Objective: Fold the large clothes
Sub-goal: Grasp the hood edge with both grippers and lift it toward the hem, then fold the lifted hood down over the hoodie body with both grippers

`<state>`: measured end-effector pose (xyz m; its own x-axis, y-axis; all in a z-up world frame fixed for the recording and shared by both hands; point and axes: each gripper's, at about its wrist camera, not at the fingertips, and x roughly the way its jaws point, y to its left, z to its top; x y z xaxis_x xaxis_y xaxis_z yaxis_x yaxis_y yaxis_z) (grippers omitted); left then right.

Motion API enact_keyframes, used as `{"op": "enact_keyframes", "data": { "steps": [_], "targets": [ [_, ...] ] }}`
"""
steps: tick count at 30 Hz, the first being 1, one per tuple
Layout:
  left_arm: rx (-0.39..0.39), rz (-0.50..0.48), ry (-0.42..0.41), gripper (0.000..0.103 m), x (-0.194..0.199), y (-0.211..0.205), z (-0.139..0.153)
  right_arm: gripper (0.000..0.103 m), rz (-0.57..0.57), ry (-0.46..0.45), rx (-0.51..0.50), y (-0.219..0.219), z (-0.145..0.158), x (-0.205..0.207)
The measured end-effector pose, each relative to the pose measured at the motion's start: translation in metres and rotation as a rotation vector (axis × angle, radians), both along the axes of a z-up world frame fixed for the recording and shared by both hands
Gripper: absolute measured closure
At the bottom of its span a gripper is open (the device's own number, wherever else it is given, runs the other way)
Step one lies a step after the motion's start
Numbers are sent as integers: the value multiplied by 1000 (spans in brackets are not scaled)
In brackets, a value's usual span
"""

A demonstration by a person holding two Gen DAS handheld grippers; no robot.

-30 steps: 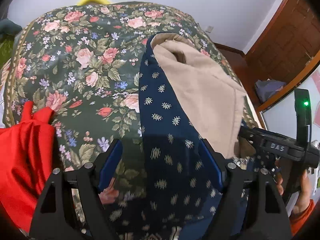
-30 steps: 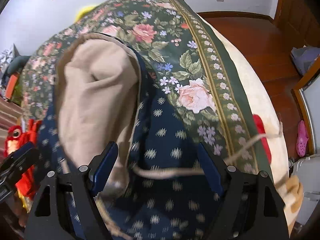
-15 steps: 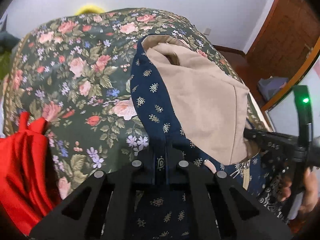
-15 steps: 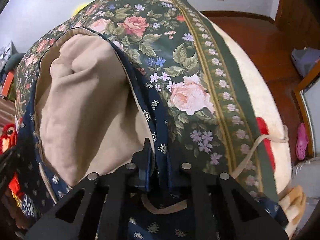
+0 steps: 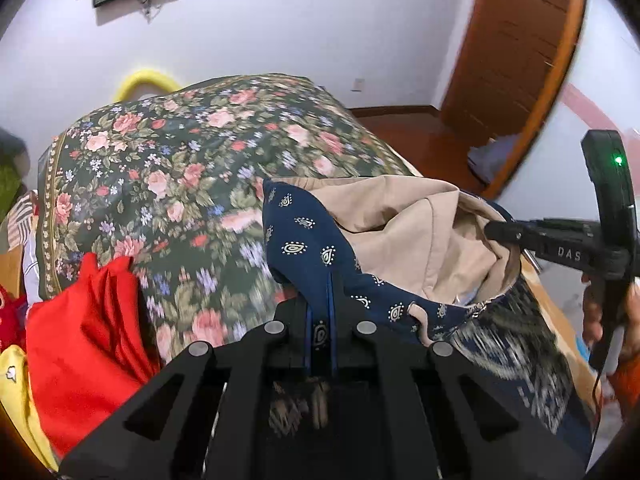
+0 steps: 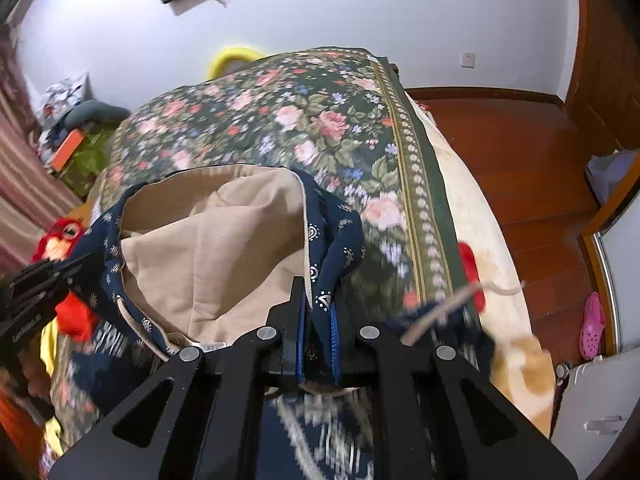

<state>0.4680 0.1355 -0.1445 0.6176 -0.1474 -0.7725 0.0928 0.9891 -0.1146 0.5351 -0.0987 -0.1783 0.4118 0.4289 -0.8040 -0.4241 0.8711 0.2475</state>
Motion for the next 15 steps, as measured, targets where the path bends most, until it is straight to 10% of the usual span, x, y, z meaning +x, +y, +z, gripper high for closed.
{"op": "enact_keyframes", "data": {
  "steps": [15],
  "targets": [
    [4, -57, 122, 97, -109, -32, -51, 93, 40, 31, -108, -7, -43, -92]
  ]
}}
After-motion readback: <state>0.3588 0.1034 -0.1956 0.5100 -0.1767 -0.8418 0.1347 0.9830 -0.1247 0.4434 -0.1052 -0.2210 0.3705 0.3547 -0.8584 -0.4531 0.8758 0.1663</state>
